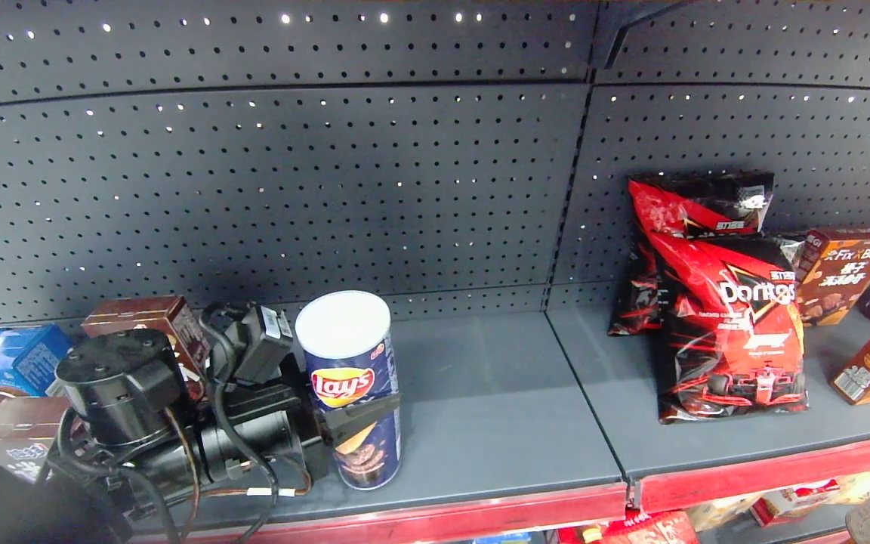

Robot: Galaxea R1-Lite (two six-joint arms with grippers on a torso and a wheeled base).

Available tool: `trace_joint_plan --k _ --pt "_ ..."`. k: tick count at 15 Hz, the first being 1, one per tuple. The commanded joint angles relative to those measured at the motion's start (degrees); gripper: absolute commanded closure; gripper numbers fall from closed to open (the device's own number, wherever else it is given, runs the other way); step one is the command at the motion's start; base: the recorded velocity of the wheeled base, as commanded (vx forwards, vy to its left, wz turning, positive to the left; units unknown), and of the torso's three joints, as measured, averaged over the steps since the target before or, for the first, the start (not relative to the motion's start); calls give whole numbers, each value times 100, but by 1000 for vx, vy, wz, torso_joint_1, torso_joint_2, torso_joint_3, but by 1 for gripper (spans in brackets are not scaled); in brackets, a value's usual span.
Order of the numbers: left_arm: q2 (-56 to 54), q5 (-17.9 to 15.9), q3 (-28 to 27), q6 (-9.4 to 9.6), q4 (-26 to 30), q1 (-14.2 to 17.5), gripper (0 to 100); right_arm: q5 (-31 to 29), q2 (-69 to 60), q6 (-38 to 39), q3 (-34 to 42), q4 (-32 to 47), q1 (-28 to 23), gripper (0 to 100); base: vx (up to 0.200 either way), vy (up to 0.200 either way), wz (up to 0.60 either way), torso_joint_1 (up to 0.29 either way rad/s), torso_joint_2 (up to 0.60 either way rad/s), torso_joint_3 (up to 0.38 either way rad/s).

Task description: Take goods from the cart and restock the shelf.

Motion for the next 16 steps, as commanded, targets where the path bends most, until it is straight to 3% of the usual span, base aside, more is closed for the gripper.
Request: trace_joint_plan --k 1,5,6,16 --pt "146 -3 8 6 -15 20 100 2 -3 -3 5 -1 1 100 0 0 0 0 0 0" --pt "524 76 25 -3 -489 20 100 2 -100 -3 23 17 10 100 0 0 0 0 0 0" --pt "594 137 34 -3 -595 20 0 2 -108 -3 49 52 -8 100 0 0 0 0 0 0" --pt "620 146 263 -3 -947 38 0 2 -170 -3 75 87 19 100 0 0 0 0 0 0"
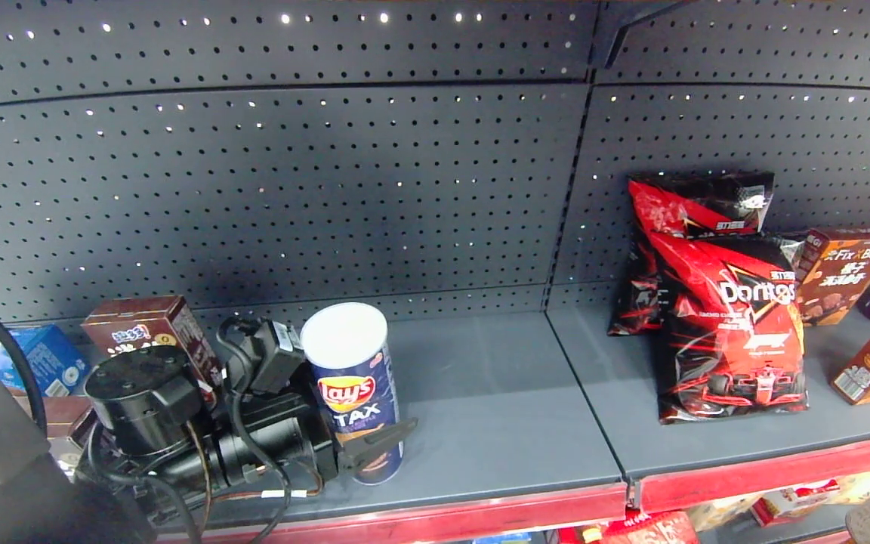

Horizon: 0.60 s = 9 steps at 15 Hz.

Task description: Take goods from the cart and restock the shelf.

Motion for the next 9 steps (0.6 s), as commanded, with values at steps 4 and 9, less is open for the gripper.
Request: trace_joint_plan --k 4,9 --pt "-121 -5 264 140 -98 53 0 11 -9 -3 55 -1 2 100 0 0 0 0 0 0" --pt "-411 -40 475 368 -98 475 0 19 -9 -3 99 -1 19 100 0 0 0 0 0 0"
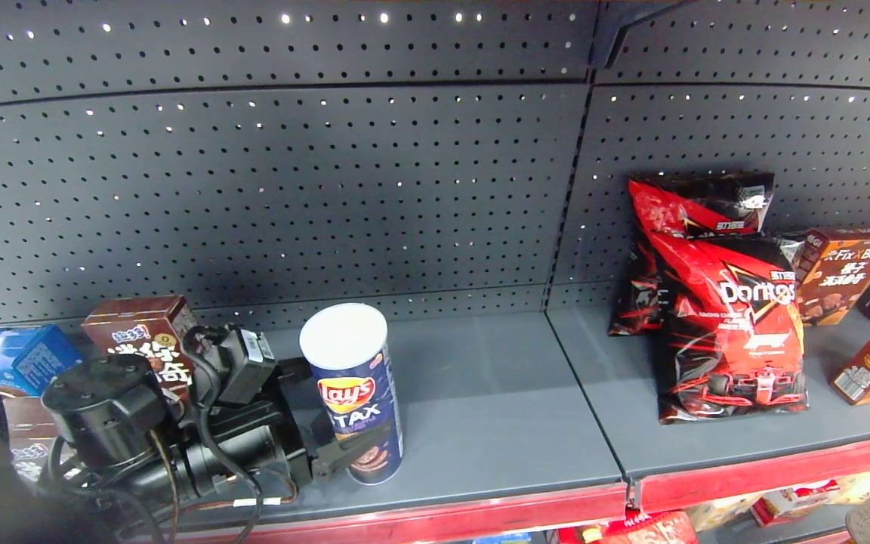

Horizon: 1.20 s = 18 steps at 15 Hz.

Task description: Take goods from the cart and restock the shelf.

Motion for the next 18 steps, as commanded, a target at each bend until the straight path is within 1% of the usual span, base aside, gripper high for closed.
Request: trace_joint_plan --k 1,4,8,10,11,12,13,14,15,17,18 --pt "-285 -11 129 -5 -8 146 0 3 -1 -3 11 -1 3 100 0 0 0 0 0 0" --pt "-636 -2 340 -23 -8 190 0 3 -9 -3 82 -10 12 100 0 0 0 0 0 0" --pt "-1058 6 692 -14 -8 357 0 3 -9 -3 82 -10 3 100 0 0 0 0 0 0" --pt "-1603 50 1061 -40 -8 427 0 3 -9 -3 99 -1 3 100 0 0 0 0 0 0" --pt "-1902 50 1202 -66 -8 524 0 -5 -9 -3 143 -10 3 100 0 0 0 0 0 0" --pt "-1919 50 1210 -66 -8 533 0 -5 -9 -3 143 -10 3 100 0 0 0 0 0 0" --pt "-2649 138 1281 -339 62 744 0 -5 -97 -3 170 -1 -14 100 0 0 0 0 0 0" --pt "-2957 252 1281 -497 176 814 0 -14 -132 -3 187 8 -23 100 0 0 0 0 0 0" --pt "-3396 499 1246 -567 545 902 0 -14 -150 -3 214 43 -23 100 0 0 0 0 0 0" --pt "-4222 991 1140 -567 1486 1183 0 -14 -185 -3 196 96 -32 100 0 0 0 0 0 0" --pt "-4767 1237 982 -567 2233 1297 0 -14 -194 -3 178 105 -41 100 0 0 0 0 0 0"
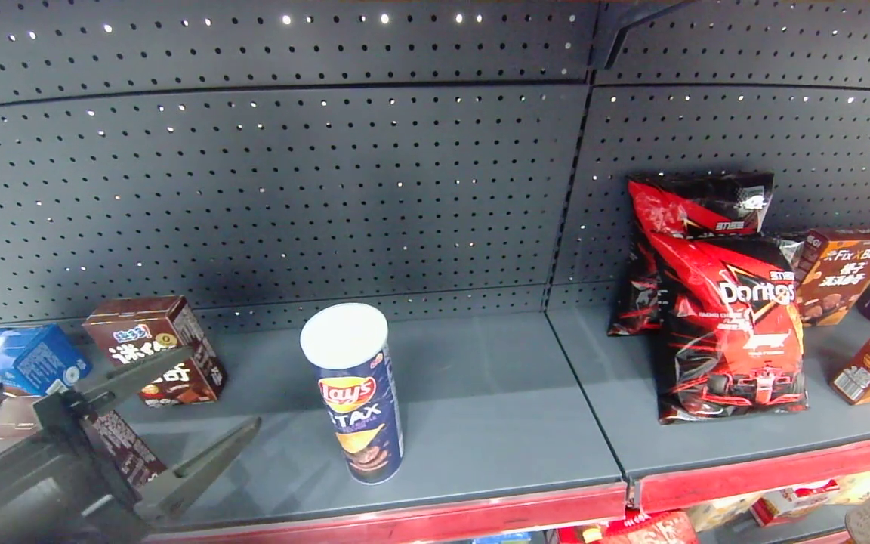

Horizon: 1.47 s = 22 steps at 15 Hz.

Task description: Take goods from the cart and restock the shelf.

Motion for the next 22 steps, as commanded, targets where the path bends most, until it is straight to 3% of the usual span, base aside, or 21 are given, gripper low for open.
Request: trace_joint_plan --k 1,2,4,5,6,7,8,10,12,15,16,18,19,21,22 --pt "-1959 720 -464 -58 1875 423 0 -5 -34 -3 -41 -5 -13 100 0 0 0 0 0 0" --pt "-2443 957 -675 -58 2666 432 0 -5 -34 -3 -49 -5 -13 100 0 0 0 0 0 0" --pt "-4271 1766 -1554 -67 6023 423 0 -5 -43 -3 -23 -5 -13 100 0 0 0 0 0 0" --pt "-4649 1924 -1782 -75 6814 423 0 -5 -61 -3 -23 -5 -13 100 0 0 0 0 0 0" --pt "-5238 2152 -2090 -172 7948 423 0 -5 -78 -3 -5 -5 -13 100 0 0 0 0 0 0" --pt "-5387 2267 -2064 -260 8018 432 0 -5 -96 -3 -5 -5 -4 100 0 0 0 0 0 0" --pt "-5651 2812 -1853 -330 8009 529 0 -5 -96 -3 -5 -5 -13 100 0 0 0 0 0 0" --pt "-5844 3444 -1536 -471 7992 581 0 -5 -96 -3 3 -5 -4 100 0 0 0 0 0 0" --pt "-6275 3761 -1000 -409 8001 616 0 -5 -149 -3 30 -5 -13 100 0 0 0 0 0 0" --pt "-7224 3884 -95 -234 7965 731 0 -5 -447 5 197 21 -13 100 0 0 0 0 0 0" --pt "-7224 3954 -60 -216 7790 731 0 -5 -456 5 170 83 -13 100 0 0 0 0 0 0" --pt "-7224 3805 -51 -163 7746 731 0 13 -474 5 162 100 49 100 0 0 0 0 0 0" --pt "-7224 3550 -51 -146 7746 731 0 4 -500 41 197 100 49 100 0 0 0 0 0 0" --pt "-7224 3084 98 65 7684 731 0 13 -500 76 206 100 49 100 0 0 0 0 0 0" --pt "-7215 2697 107 135 7675 731 0 22 -518 76 214 100 75 100 0 0 0 0 0 0"
